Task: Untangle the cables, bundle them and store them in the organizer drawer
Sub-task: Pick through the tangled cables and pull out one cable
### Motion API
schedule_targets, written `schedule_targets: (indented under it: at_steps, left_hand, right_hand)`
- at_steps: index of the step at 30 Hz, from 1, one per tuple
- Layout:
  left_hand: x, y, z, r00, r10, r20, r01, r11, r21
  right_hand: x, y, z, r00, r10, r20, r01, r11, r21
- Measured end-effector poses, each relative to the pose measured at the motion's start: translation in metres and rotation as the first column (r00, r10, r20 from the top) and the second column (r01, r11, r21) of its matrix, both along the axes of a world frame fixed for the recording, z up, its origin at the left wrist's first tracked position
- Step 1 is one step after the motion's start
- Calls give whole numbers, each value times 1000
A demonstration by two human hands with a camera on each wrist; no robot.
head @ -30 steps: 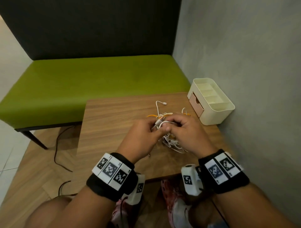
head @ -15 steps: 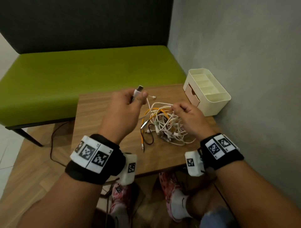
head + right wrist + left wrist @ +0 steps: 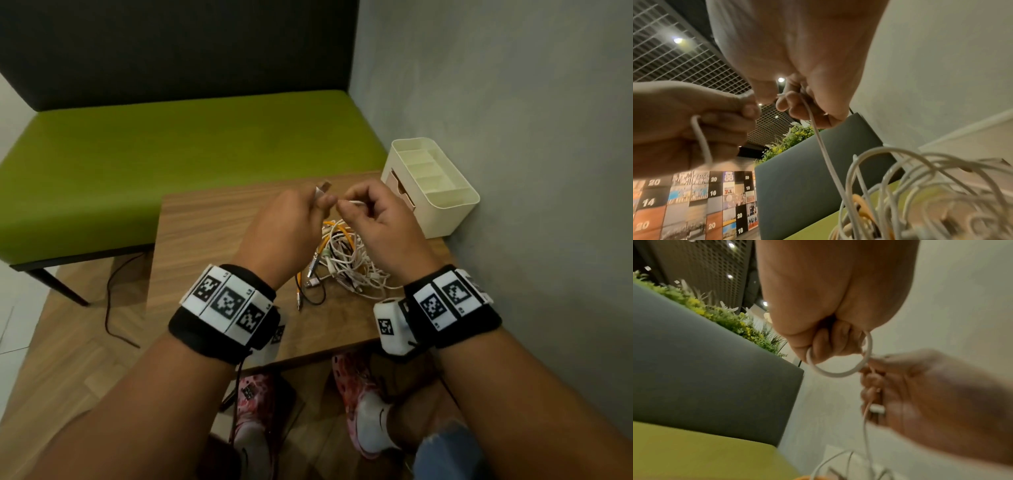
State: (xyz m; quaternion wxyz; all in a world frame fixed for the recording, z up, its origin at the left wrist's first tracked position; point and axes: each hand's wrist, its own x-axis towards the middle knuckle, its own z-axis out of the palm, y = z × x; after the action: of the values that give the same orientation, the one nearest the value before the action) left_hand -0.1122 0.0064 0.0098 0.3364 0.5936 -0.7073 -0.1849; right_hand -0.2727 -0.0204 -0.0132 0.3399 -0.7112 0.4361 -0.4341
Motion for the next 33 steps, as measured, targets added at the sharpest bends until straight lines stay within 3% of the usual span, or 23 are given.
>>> schedule_targets:
  at_steps: [1,3,5,8,10,11,12,14,17,19,21,23,25,28,31,33]
  left_hand:
    - [0,2,6,995,-14,-94,10,999,-50]
    - [1,5,21,944,-34,-327,-21,986,-164]
    - [6,7,32,912,-33,-410,-52,980,-194]
    - [16,6,21,975,75,-211,-82,996,-24]
    - [23,3,0,988,131,83,-144,973,183]
    - [27,3,-10,953,140,269,-210,944,256]
    - [30,4,-18,900,155,407,-275,927,256]
    - [31,8,-21,845,225,486,-308,946,99]
    - [16,16,-1,898,264,353,-177,949,-260]
    - [-1,13,7,949,150,276,-49,938,-344]
    - [-14,6,1,979,22,204,32,966,-258]
    - [-17,-1,-9,994,-11,108,16,999,-50]
    - [-16,-1,-14,1000,-17,21,16,999,52]
    - [-16,2,-7,994,-44,-97,43,999,-13]
    - [-14,5,10,955,-84,-285,42,988,-152]
    - [-8,7,16,951,-54,-306,-4,982,-187]
  right_hand:
    - [-1,2,-2,1000,16,0,-16,998,56]
    - [-3,2,-9,989,62,-135,-36,982,186]
    - [-9,0,-17,968,77,-239,-7,959,282]
    - [-14,-5,-13,978,18,-207,45,953,299]
    - [-14,-7,-4,986,-64,-155,98,969,225]
    - [-15,-8,-1,985,-101,-138,122,980,155]
    - [-16,-9,2,984,-116,-132,129,987,93]
    - [-19,-9,4,979,-110,-169,116,993,23]
    - [-20,-11,-5,951,-87,-296,82,996,-27]
    - [-16,-10,-12,942,-56,-330,41,998,-54]
    - [-12,-6,-11,956,-39,-292,21,998,-64]
    - [-11,-2,-5,970,-40,-239,23,997,-71]
    - [-13,1,1,978,-54,-200,40,996,-74]
    - [-13,5,3,993,-3,-116,1,1000,-16]
    - [-13,7,-7,971,65,-229,-28,987,161]
    - [-15,6,-17,955,76,-288,-11,975,220]
